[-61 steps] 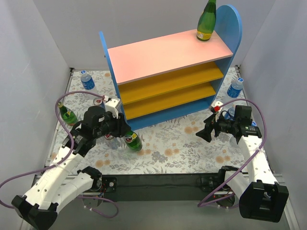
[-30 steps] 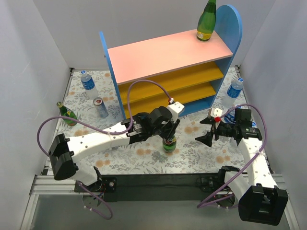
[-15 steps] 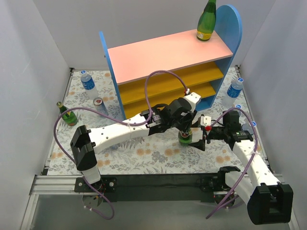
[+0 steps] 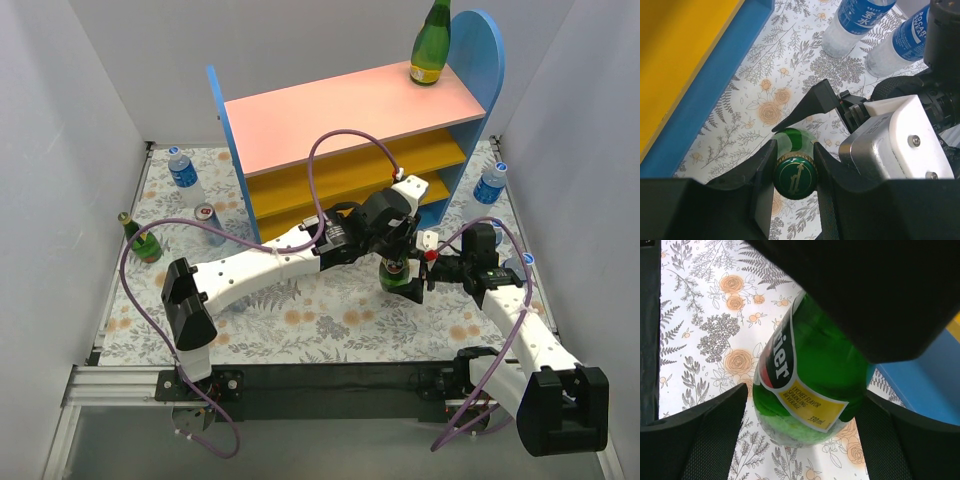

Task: Place and organize the beverage onto the shelf
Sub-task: Pick up the drink from the center of the board.

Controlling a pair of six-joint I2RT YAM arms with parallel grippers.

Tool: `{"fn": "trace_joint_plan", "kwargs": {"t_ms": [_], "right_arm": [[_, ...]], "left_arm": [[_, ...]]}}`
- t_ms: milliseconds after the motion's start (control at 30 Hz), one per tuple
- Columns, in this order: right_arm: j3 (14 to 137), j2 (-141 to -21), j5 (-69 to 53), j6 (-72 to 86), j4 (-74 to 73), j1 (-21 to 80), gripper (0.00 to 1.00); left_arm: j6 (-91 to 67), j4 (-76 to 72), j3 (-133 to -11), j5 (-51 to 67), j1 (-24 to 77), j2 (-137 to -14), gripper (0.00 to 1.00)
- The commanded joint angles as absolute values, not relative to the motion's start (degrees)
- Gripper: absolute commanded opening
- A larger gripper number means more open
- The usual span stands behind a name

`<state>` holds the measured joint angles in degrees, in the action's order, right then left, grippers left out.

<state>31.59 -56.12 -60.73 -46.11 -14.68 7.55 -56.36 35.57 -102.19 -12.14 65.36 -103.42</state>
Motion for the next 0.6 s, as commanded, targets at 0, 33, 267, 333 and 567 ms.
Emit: {"fn": "trace_joint_plan", "kwargs": {"t_ms": [0,33,267,333,567], "right_arm": [[32.8,-55.8,-61.0,-43.0,-9.7,8.3,0.88],[32.7,-55.6,-61.0,-42.6,-9.1,8.2,0.88],[32.8,-57.1,-60.6,-38.7,-5.1,8.3,0.79],[33.6,-58.2,-60.3,-37.0,-4.9,8.3,0.77],[34.6,-58.1,-60.5,-30.4,-1.3,8.3,0.79]], "left_arm": [[-57.4,28.6,-107.8,-11.0,66.4,-100.9,0.0],[-57.5,28.6,-107.9,-11.0,66.4,-101.0,0.0],[-58.4,28.6,-109.3,-11.1,66.4,-101.0,0.0],[-58.7,28.5,-109.6,-11.2,66.4,-100.9,0.0],[-59.9,28.5,-110.3,-12.8,66.4,-100.1,0.0]]}}
